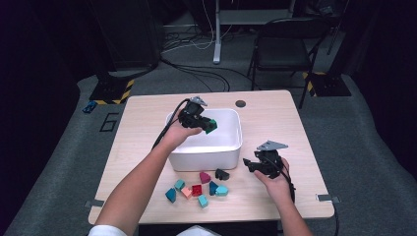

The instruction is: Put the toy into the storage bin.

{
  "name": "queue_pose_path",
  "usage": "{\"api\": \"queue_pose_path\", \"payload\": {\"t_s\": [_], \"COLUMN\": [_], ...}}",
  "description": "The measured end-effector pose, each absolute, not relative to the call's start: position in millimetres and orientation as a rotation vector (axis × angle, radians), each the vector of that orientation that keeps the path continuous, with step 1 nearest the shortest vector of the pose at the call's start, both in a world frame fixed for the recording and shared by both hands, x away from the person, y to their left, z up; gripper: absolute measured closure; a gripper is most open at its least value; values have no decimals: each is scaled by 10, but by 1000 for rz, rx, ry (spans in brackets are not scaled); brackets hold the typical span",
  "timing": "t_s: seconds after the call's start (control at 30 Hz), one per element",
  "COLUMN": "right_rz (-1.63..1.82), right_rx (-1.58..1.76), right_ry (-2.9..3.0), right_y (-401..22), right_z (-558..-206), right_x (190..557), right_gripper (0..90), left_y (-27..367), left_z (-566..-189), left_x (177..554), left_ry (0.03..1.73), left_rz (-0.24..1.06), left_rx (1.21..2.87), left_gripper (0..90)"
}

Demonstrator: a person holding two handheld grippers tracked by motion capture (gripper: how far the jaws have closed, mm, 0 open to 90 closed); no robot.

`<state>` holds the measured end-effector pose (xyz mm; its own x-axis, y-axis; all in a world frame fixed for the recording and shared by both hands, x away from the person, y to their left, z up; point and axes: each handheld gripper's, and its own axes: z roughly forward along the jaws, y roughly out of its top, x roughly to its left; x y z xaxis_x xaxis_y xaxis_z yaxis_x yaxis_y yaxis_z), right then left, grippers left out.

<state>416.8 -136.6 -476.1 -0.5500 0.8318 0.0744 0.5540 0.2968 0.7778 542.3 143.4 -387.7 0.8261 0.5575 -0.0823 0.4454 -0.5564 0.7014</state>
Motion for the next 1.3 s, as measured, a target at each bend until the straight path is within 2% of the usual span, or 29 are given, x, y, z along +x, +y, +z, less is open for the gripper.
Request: {"api": "queue_pose_path", "payload": {"t_s": [0.3, 0.4, 0.63, 0.93, 1.3], "right_rz": [1131, 1139, 1137, 1137, 1130], "right_rx": [1258, 1259, 1267, 1279, 1272], "right_ry": [2229, 2234, 2239, 2235, 2244], "right_y": [-1369, -1368, -1369, -1393, -1379], "right_z": [-4762, -4762, -4767, -4767, -4779], "right_x": [4170, 4170, 4175, 4175, 4169], "right_gripper": [413, 418, 418, 419, 438], "left_y": [1322, 1296, 1283, 1460, 1717], "left_z": [-3997, -4025, -4027, -3786, -3520], "left_x": [5468, 5467, 5441, 5301, 4962], "left_ry": [731, 742, 739, 736, 664], "left_rz": [162, 156, 160, 170, 193], "left_rx": [2292, 2308, 2339, 2293, 2268], "left_gripper": [656, 619, 598, 542, 541]}}
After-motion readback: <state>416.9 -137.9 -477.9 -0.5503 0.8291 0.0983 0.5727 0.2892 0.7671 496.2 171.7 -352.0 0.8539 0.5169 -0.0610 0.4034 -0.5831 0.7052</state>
